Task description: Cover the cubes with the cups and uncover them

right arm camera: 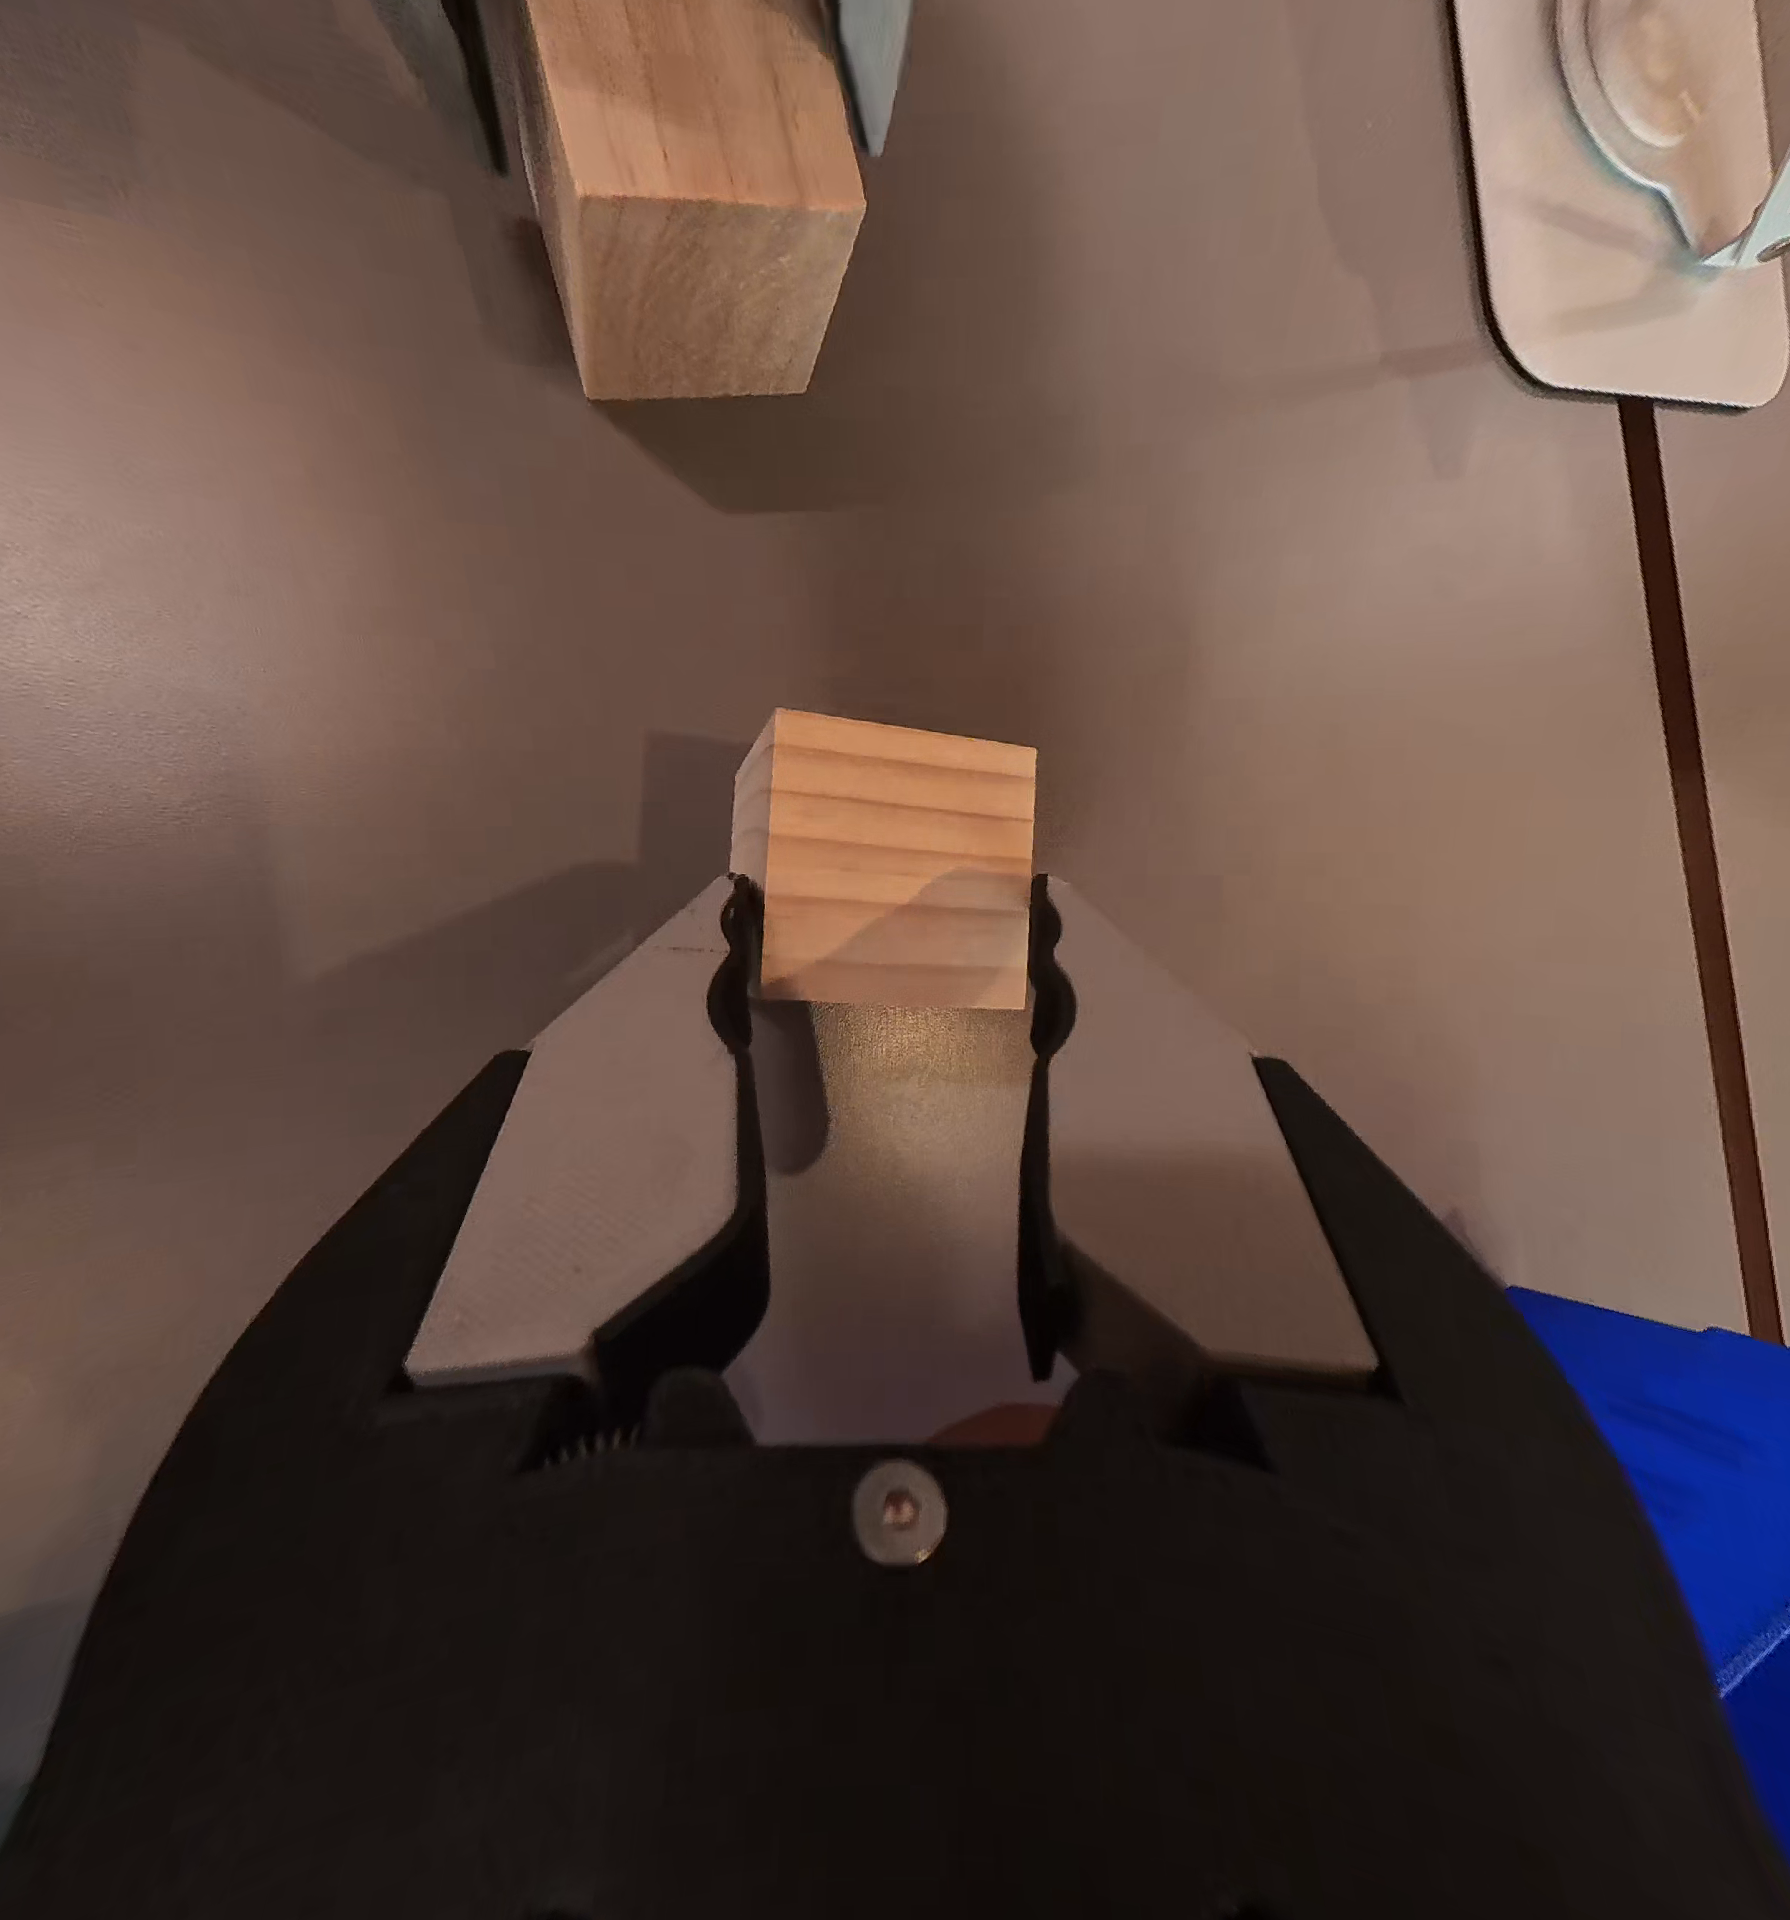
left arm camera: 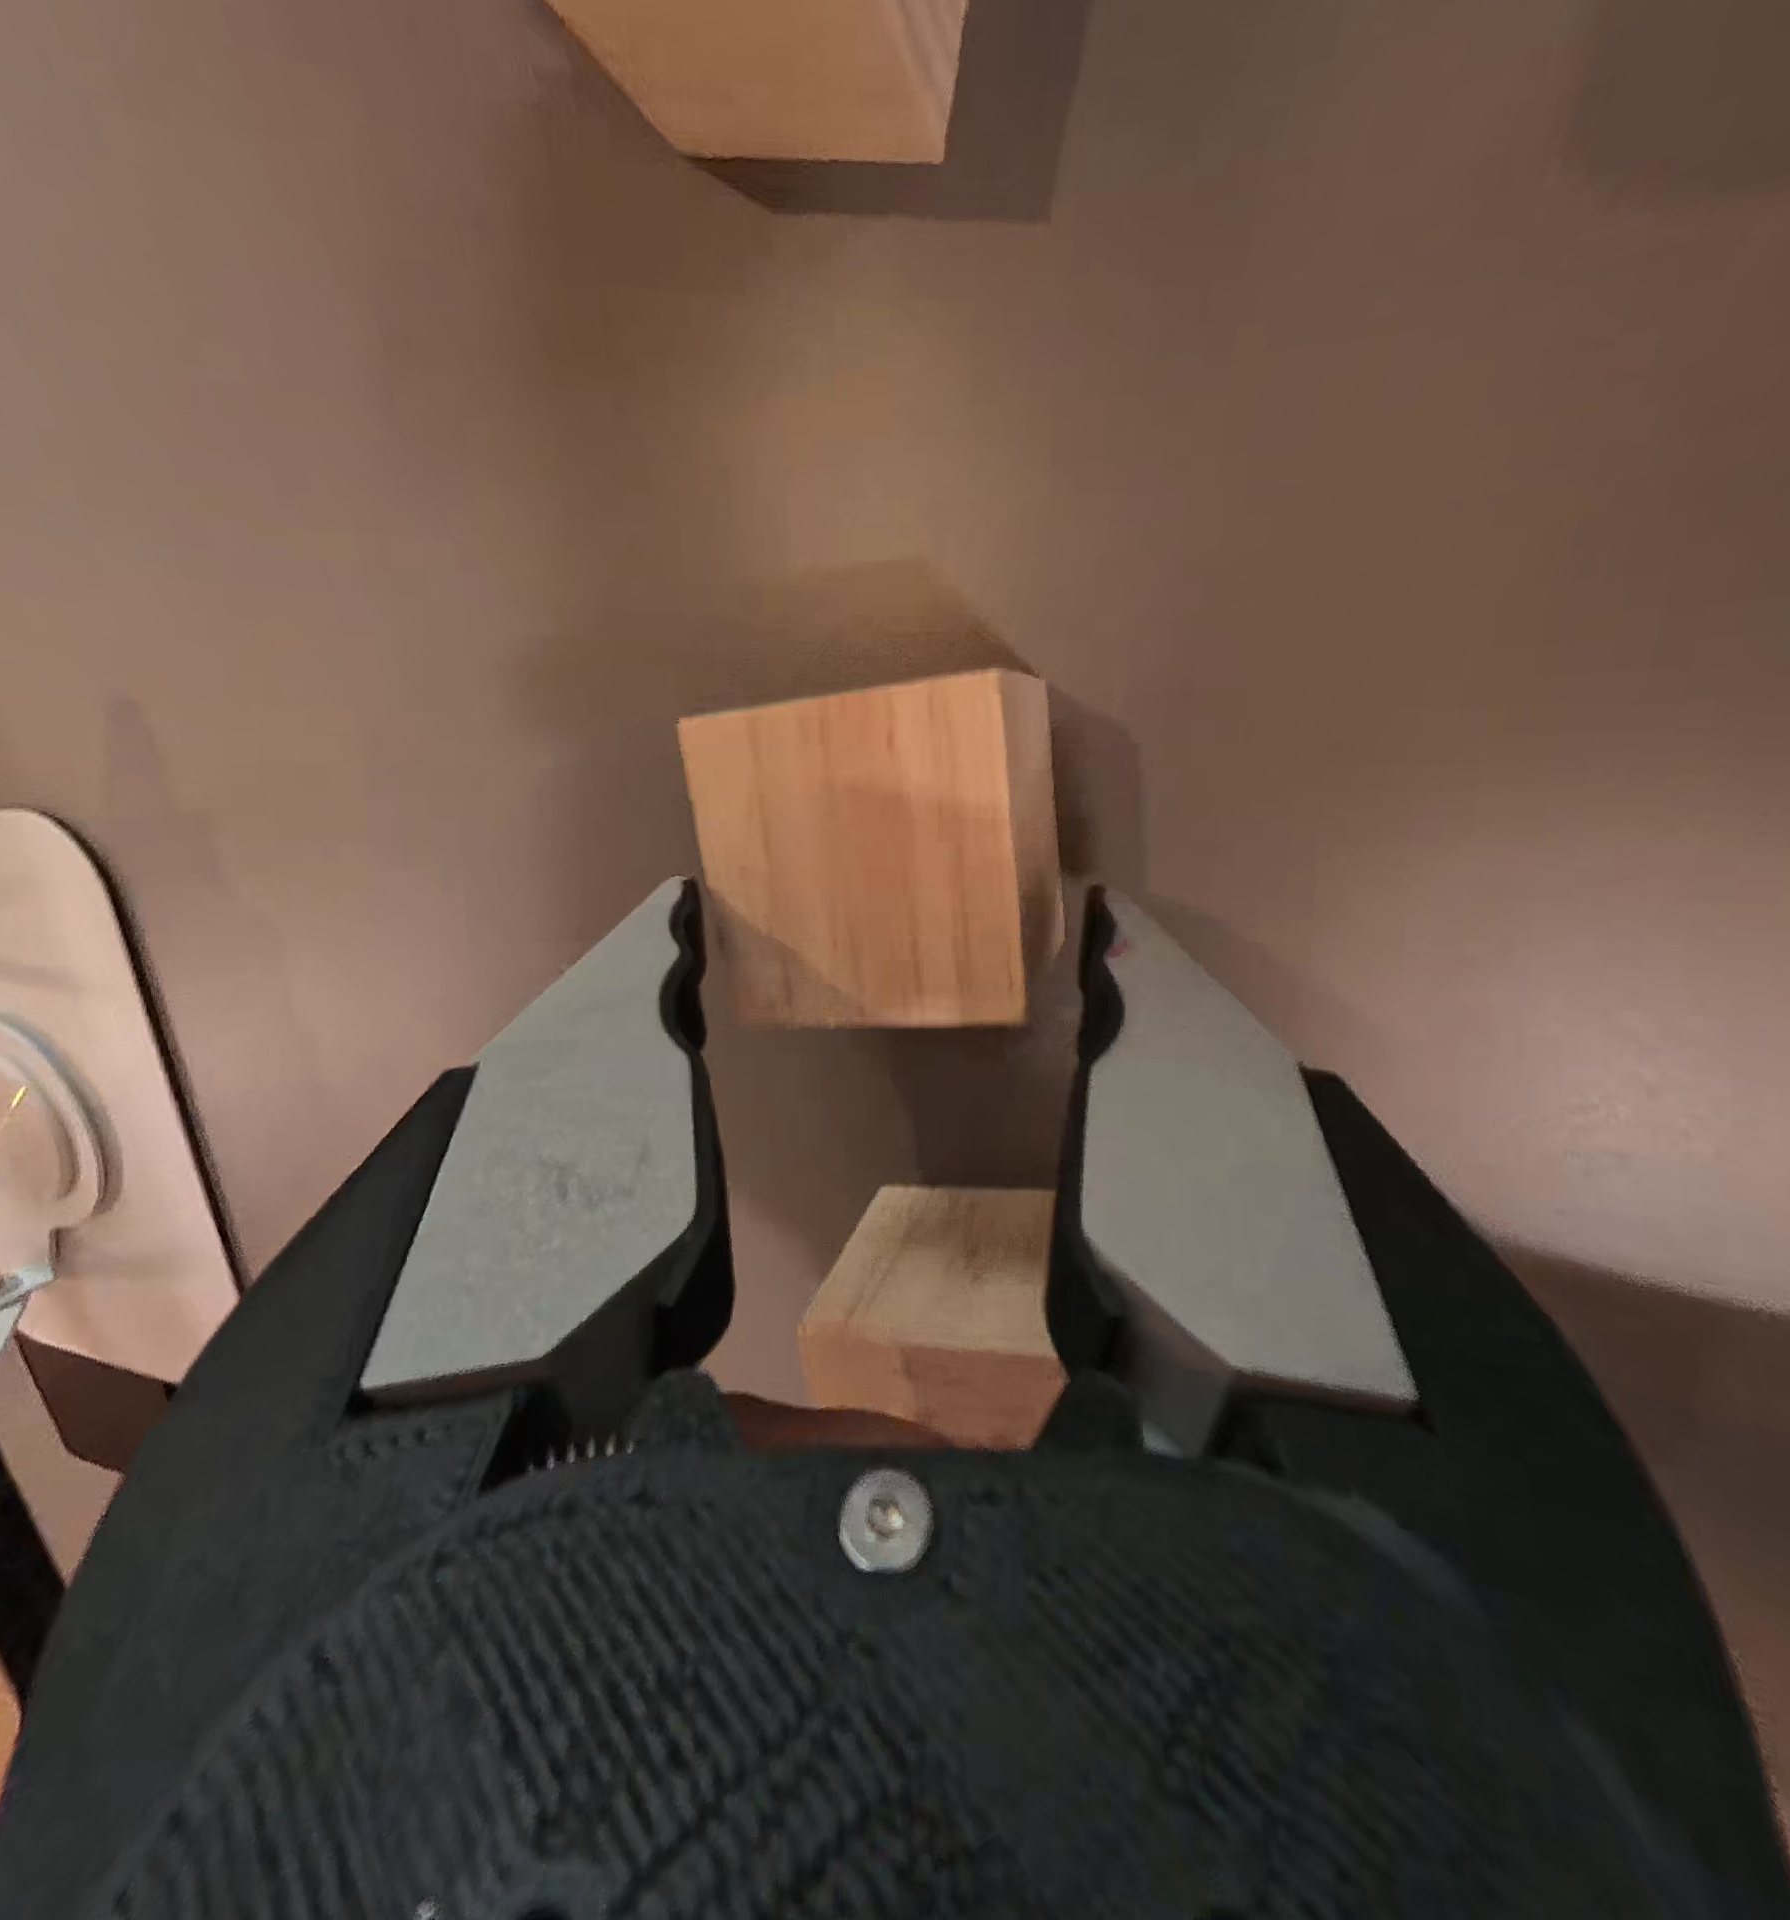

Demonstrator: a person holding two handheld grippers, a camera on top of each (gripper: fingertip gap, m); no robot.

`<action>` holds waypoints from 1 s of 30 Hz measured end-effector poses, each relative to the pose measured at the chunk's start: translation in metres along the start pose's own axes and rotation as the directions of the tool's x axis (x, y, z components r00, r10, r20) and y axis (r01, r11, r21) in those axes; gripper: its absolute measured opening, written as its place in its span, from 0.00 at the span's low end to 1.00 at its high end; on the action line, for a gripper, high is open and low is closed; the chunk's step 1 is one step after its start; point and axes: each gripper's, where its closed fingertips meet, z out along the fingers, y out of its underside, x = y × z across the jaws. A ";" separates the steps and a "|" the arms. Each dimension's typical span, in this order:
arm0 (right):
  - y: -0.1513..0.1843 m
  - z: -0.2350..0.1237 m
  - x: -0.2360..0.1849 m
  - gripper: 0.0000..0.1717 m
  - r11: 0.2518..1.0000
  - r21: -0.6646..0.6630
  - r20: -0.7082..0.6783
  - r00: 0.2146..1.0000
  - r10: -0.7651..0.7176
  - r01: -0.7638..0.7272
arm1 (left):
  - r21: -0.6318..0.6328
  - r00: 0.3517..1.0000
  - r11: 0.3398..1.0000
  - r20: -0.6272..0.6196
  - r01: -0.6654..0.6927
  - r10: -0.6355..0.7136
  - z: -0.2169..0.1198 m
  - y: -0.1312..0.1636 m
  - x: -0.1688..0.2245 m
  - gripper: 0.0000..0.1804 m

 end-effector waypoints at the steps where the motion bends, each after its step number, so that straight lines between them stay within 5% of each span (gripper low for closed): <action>1: 0.001 0.000 0.000 0.29 1.000 0.000 0.002 1.000 -0.002 0.002 | -0.023 1.000 1.000 0.008 -0.019 0.019 0.006 -0.002 -0.001 0.38; 8: 0.005 -0.005 -0.004 0.29 0.999 -0.010 0.013 0.999 -0.036 0.036 | -0.037 0.998 0.997 -0.018 -0.067 0.066 0.019 -0.024 -0.007 0.37; 24: 0.000 -0.016 -0.002 0.20 0.997 0.016 -0.031 0.996 -0.079 0.080 | -0.082 0.996 0.993 0.014 0.084 -0.083 0.019 -0.029 -0.005 0.36; 30: -0.006 -0.019 0.001 0.26 0.997 0.052 -0.048 0.997 -0.058 0.060 | -0.020 0.983 0.985 0.074 0.173 -0.171 -0.004 -0.035 -0.012 0.46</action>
